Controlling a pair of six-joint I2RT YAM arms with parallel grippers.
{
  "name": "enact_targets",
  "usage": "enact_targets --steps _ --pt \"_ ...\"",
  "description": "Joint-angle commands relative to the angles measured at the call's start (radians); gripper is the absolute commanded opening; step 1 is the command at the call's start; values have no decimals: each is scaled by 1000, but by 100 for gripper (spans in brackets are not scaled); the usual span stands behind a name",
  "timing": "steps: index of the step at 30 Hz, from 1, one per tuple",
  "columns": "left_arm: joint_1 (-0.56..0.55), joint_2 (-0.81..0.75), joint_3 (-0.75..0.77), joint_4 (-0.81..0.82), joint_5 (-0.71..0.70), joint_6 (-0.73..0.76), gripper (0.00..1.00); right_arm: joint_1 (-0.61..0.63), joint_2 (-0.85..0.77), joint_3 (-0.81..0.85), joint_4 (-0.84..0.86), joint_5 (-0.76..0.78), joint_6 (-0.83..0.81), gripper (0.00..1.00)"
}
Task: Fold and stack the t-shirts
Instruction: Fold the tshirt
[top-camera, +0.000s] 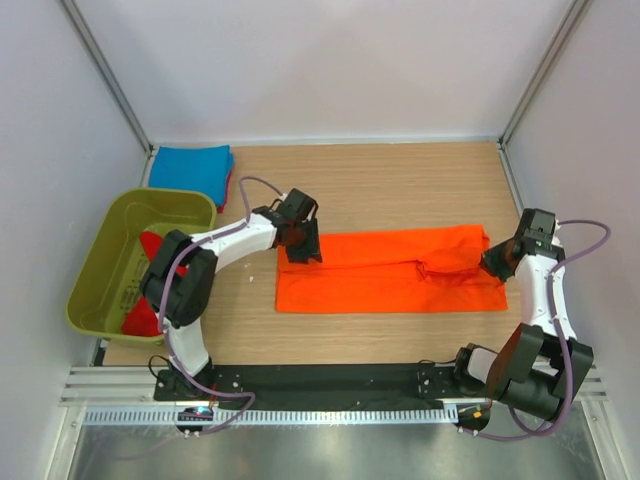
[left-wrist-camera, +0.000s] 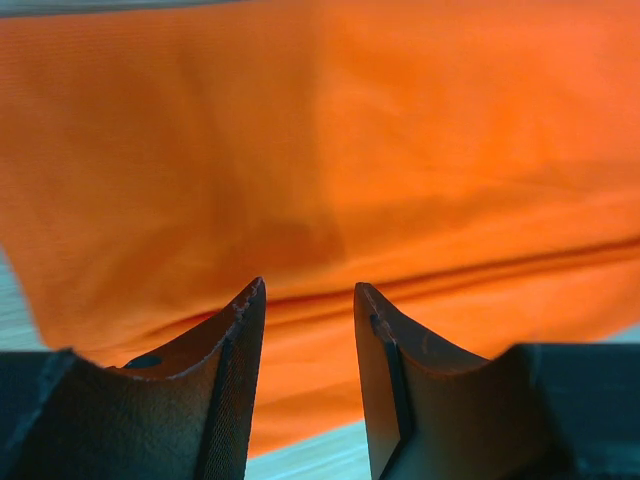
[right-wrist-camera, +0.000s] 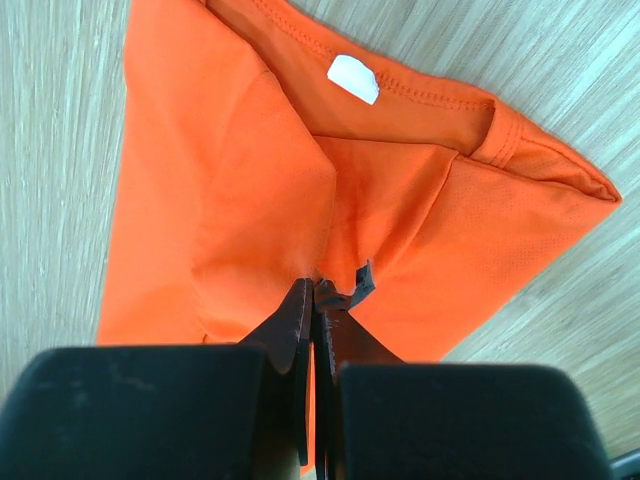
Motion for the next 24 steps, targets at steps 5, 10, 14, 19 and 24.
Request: enact_targets --steps 5,10,14,19,24 --pt "20 40 -21 -59 -186 30 41 -5 -8 57 -42 3 -47 1" --pt "23 87 -29 -96 -271 60 41 -5 16 100 -116 17 -95 1" --pt "24 104 -30 -98 -278 57 41 -5 -14 77 -117 64 -106 1" --pt "24 104 -29 -104 -274 53 41 -3 -11 2 -85 37 -106 1" --pt "24 107 -32 -101 -272 53 41 -2 -31 -115 -27 -11 -83 1"
